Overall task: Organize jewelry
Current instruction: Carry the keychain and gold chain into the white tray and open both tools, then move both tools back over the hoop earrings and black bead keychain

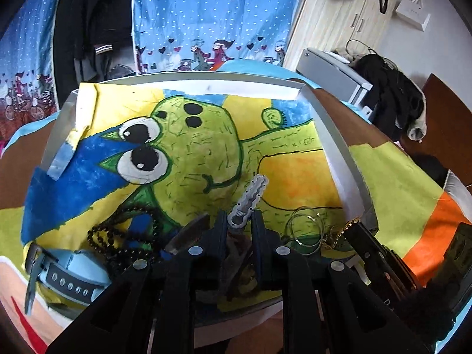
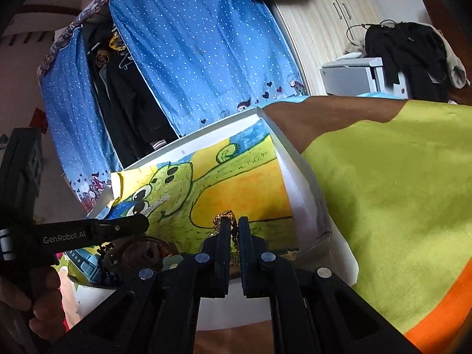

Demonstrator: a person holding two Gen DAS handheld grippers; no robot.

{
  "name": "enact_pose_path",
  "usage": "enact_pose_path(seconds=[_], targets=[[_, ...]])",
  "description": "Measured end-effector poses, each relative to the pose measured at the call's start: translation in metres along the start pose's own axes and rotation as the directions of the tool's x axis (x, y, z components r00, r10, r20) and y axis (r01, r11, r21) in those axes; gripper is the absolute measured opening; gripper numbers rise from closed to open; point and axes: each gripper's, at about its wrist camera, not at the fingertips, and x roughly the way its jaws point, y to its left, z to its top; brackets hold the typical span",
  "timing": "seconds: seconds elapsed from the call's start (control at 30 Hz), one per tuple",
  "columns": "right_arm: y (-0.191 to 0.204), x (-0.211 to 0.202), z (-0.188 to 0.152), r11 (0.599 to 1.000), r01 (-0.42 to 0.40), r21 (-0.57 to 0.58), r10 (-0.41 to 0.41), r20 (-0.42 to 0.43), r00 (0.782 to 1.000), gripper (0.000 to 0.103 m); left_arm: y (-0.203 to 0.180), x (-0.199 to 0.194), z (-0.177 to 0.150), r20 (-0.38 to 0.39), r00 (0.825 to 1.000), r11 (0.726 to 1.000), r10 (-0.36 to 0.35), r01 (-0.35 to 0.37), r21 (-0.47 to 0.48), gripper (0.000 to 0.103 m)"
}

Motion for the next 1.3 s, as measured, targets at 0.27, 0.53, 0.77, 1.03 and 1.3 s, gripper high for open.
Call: enact_pose_path(seconds=[0.27, 0.53, 0.77, 1.03, 1.3], targets=[[0.003, -0.004, 0.006, 0.997, 0.068, -0.021, -0.069, -0.061, 0.996, 0.032, 0.000, -0.023, -0.002, 0.005, 1.000, 0.999, 0.019, -0.018, -0.042, 0.041], [0.003, -0.036, 0.016, 0.994, 0.106, -0.001, -0.106, -0.044, 0.993, 0.049, -0.004, -0.072, -0.009, 0.068, 0.997, 0.998, 0.027, -0.022, -0.067, 0.065], [0.012, -0.089, 0.031, 0.996, 0.086, 0.012, -0.087, 0.060, 0.994, 0.087, -0.015, -0.135, -0.021, 0.178, 0.984, 0.998, 0.034, -0.024, -0.057, 0.089], [0.041, -0.160, 0.032, 0.997, 0.048, -0.061, -0.037, 0.169, 0.985, 0.103, -0.035, -0.214, -0.051, 0.300, 0.954, 1.000, 0.015, -0.016, -0.001, 0.093], [0.072, -0.229, 0.005, 0.983, 0.046, -0.177, 0.002, 0.261, 0.965, 0.103, -0.051, -0.270, -0.109, 0.410, 0.912, 0.997, -0.005, -0.026, 0.072, 0.094]])
